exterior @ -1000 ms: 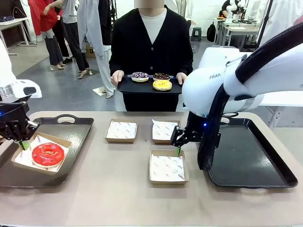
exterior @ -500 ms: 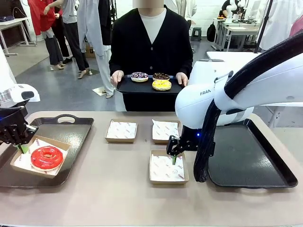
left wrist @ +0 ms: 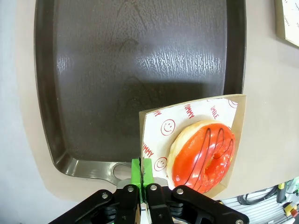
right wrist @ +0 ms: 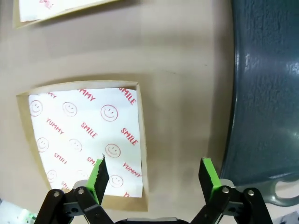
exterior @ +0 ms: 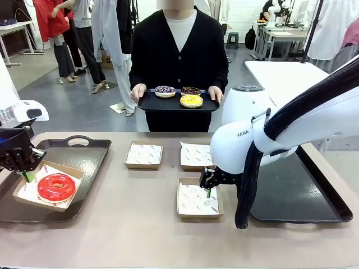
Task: Individually package the donuts and arrange them on the tray.
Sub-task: Place the picked Paper togo box on the Handle tray while simultaneously picking up another Paper togo box from the table with the other hand.
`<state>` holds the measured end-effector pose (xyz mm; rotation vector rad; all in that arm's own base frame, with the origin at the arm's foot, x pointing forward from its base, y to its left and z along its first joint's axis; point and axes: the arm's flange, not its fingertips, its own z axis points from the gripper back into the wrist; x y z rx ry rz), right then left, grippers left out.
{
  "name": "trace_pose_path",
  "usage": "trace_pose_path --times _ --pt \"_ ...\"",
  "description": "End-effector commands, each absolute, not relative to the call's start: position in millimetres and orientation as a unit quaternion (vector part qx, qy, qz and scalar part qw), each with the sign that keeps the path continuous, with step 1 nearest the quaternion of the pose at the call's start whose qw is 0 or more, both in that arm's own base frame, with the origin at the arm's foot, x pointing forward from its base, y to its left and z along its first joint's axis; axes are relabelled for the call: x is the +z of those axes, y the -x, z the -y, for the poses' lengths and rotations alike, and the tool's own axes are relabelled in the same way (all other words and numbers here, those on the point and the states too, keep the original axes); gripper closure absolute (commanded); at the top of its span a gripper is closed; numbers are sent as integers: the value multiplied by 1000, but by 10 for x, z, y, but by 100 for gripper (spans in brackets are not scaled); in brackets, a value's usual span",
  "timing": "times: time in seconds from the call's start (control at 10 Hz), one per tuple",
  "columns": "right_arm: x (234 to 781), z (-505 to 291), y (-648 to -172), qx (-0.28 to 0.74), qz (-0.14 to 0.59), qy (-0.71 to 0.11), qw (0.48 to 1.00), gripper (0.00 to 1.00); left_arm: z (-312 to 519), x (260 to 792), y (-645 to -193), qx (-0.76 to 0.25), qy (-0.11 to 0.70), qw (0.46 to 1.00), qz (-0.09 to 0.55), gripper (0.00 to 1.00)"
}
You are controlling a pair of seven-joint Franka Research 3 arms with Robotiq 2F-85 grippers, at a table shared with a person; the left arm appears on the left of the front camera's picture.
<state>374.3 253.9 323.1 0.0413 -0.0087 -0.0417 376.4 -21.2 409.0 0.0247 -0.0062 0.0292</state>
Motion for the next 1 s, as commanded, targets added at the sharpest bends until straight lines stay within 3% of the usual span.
trace_pose_path --times 0.0,0.9 --pt "3102 -2626 -3791 -33 3 -19 999 0 188 4045 -3790 4 -17 1000 10 99" --pt "3080 -2637 -3806 -33 3 -25 999 0 195 3786 -4036 19 -18 1000 1 99"
